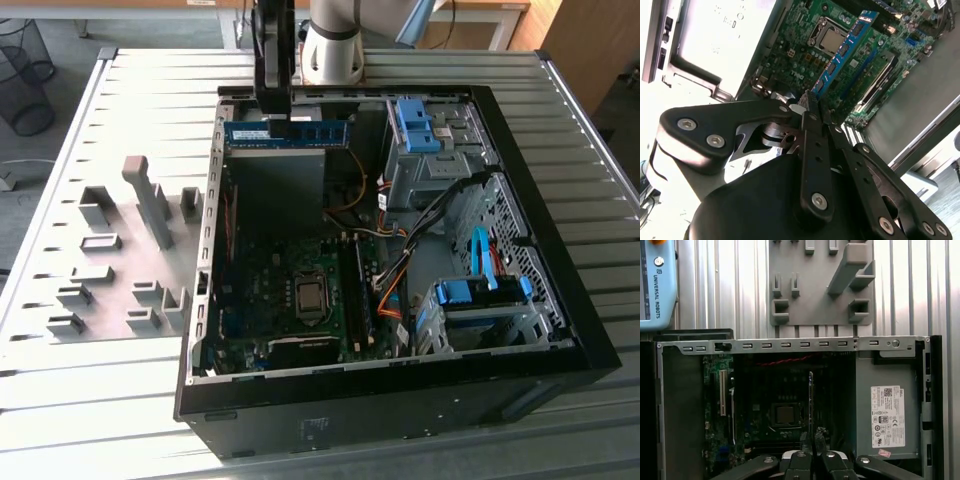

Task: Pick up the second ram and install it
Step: 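Pick up the second ram and move it above second insertion slot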

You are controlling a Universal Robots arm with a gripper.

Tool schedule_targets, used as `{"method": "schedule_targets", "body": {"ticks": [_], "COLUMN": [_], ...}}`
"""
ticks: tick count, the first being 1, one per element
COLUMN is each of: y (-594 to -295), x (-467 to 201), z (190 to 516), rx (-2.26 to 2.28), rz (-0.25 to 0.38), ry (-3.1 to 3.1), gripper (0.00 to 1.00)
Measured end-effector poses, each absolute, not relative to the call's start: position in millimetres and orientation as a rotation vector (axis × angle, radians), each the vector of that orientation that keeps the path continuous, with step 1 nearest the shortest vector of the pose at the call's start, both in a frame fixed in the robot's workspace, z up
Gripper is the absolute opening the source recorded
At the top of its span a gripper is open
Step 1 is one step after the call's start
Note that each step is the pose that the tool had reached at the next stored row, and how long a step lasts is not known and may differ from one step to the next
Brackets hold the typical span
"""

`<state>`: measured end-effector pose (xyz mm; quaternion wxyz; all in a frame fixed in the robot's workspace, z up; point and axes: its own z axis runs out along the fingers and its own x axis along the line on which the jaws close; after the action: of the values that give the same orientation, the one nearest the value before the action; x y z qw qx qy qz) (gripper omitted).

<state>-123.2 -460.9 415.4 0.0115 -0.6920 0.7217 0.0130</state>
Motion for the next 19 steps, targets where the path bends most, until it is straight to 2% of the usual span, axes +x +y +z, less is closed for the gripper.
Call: {"method": "schedule_targets", "body": {"ticks": [19], "y": [-460.9], "x": [-87.1], "z": [415.2], "rx": [-2.158], "rz": [0.041], "ry": [2.251], "gripper": [0.13]}}
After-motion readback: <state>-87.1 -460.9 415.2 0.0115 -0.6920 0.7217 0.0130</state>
